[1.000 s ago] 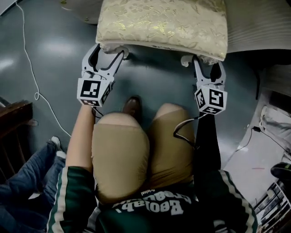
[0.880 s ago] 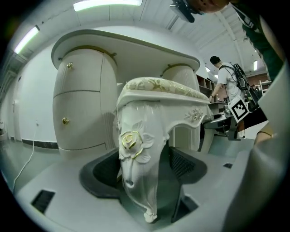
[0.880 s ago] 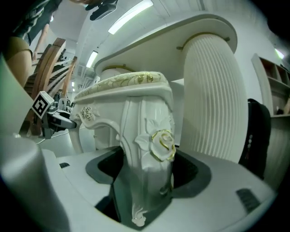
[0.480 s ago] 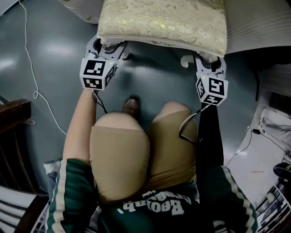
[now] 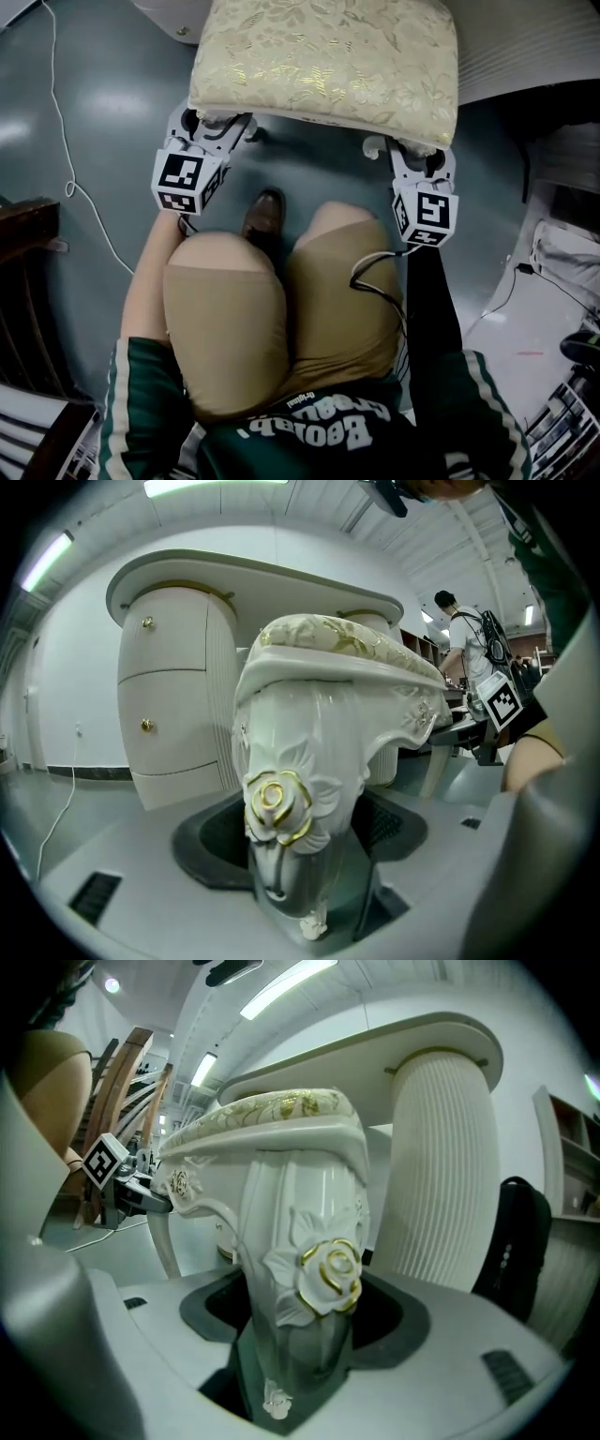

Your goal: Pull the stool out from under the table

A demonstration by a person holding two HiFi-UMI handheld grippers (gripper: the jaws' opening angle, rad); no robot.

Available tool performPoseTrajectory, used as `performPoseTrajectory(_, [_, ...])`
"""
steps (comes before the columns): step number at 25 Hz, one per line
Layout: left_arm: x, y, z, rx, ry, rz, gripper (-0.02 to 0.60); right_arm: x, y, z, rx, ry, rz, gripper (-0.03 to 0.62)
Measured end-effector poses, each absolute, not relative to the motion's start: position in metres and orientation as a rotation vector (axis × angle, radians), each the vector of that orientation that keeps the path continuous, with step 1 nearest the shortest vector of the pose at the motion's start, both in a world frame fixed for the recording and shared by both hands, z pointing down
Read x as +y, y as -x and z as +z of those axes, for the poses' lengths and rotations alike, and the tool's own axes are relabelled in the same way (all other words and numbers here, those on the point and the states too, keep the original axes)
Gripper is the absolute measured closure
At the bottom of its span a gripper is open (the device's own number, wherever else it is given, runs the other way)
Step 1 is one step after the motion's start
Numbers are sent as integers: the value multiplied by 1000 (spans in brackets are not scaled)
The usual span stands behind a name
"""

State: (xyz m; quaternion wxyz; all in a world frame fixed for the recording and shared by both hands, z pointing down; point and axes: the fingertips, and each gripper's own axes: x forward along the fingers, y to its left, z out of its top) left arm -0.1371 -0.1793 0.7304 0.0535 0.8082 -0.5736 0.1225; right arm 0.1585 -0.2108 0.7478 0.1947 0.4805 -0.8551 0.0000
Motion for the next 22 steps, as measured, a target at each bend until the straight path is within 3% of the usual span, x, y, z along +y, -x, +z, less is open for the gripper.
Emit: performPoseTrajectory(22, [-162,152,731,-1849,-2432,259,242,-205,-165,752,-2539,-1098,58,257])
